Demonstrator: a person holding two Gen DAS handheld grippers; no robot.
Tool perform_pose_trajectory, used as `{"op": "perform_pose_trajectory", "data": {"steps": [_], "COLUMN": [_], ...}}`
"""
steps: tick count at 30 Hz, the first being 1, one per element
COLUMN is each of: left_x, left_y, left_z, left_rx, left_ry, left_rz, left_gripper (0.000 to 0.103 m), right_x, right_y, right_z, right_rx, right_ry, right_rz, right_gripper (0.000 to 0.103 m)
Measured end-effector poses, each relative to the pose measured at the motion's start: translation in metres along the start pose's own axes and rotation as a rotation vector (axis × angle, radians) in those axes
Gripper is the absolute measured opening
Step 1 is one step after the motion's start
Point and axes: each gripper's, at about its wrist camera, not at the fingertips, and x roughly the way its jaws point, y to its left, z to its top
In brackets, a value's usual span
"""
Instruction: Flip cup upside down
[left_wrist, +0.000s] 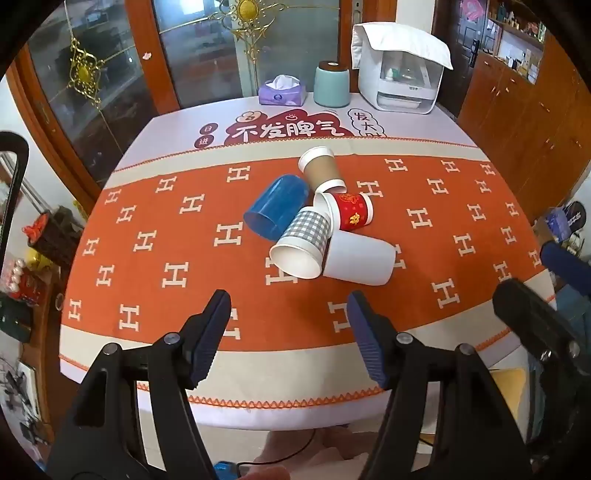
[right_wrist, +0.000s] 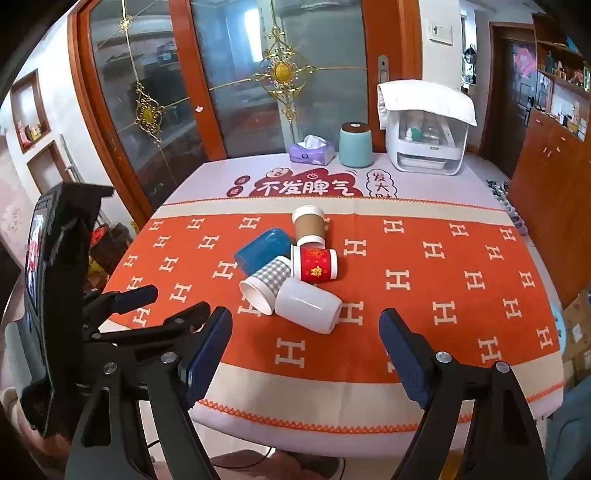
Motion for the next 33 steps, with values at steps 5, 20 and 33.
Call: {"op": "perform_pose_trajectory", "data": {"steps": [5,20,33], "left_x": [0.003,0.009,0.009], "left_y": [0.023,-0.003,0.002], "left_z": [0.011,0.007,0.008], "left_rx": [-0.033,0.028,0.037], "left_ry": [0.03,0.001,-0.011], "left_rz": [-0.007,0.012,0.012], "left_gripper": [0.063,0.063,0.063], "right_x": [0.019,0.043,0.053], "right_y": [0.001,-0.01,-0.012], "right_z": [0.007,0.013,0.011], "right_rx": [0.005,0.048,0.086], "right_ry": [0.064,0.067,0.098], "right_rz": [0.001,0.044,0.046], "right_gripper": [0.083,0.083,0.083]}}
